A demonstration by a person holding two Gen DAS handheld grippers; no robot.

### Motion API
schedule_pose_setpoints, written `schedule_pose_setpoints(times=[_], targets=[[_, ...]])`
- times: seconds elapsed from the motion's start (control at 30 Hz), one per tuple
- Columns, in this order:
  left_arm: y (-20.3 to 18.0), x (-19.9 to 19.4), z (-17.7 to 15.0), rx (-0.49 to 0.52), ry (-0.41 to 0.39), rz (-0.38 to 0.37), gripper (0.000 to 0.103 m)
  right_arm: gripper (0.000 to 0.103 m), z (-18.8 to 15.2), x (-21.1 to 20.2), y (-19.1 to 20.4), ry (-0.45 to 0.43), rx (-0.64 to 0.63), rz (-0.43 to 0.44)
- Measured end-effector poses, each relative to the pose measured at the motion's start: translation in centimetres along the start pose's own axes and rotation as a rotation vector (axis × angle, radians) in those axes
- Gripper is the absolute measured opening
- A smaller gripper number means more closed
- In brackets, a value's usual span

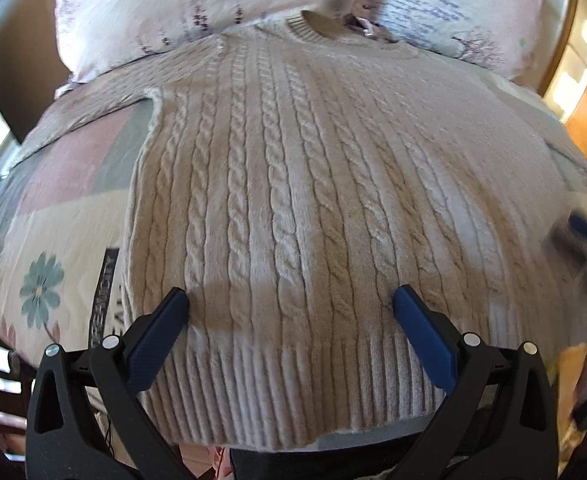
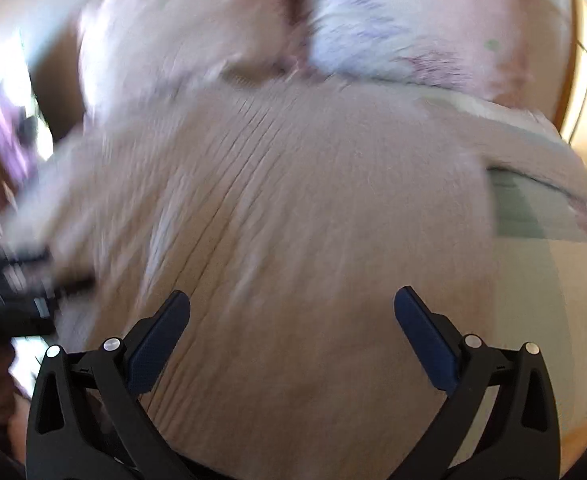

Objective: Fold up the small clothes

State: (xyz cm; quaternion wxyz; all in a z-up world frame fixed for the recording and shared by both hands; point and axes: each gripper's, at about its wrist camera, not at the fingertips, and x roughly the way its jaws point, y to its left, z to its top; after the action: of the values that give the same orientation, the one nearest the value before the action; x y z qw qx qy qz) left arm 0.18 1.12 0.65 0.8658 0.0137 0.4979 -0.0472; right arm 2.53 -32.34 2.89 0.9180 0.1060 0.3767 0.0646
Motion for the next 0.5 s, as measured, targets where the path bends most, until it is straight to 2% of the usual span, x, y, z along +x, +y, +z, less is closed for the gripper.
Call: schedule_pose_setpoints(times=[0.03,0.1,0.13,0.17,0.23,0.27,0.33,0.43,0.5], targets=[[1.0,-0.3,0.6,-0.021,-0.023,-0.017,0.101,0.102,1.4,-0.8,-2.4,-0.043,0.067,-0.032],[3.1,-1.1,2.0,-0.066,-0.1,0.013,0.101,0.102,4.7,-2.1,-9.7,-0.128,0.252,-0.149],[4.2,-1.4,2.7,-0.088,-0.135,0.032,0.101,0.098,5.6,-2.4,-12.3,-0.149,0.316,-0.184],[6.0,-1.7,3.7,-0.12,-0.173,0.039,0.101,0.093,6.6,-2.6,-15.7,-0.173,0.4,-0.23],[8.8,-1.7,5.1,-0.177,-0.218,0.01,0.101,0.064,8.4,-2.5,-22.5,-0.177,0.557,-0.339],[9.9,-1.5,5.6,-0.198,-0.233,0.002,0.101,0.06,8.9,-2.3,-25.9,-0.17,0.645,-0.39],[12.7,-0.6,7.0,-0.236,-0.27,0.008,0.101,0.046,9.2,-1.9,-30.8,-0.165,0.785,-0.426],[15.9,0.4,8.1,-0.244,-0.314,-0.015,0.101,0.041,8.7,-1.1,-36.0,-0.144,0.959,-0.475],[18.1,1.2,8.8,-0.277,-0.3,0.004,0.101,0.039,8.2,-0.5,-37.5,-0.13,1.014,-0.497]])
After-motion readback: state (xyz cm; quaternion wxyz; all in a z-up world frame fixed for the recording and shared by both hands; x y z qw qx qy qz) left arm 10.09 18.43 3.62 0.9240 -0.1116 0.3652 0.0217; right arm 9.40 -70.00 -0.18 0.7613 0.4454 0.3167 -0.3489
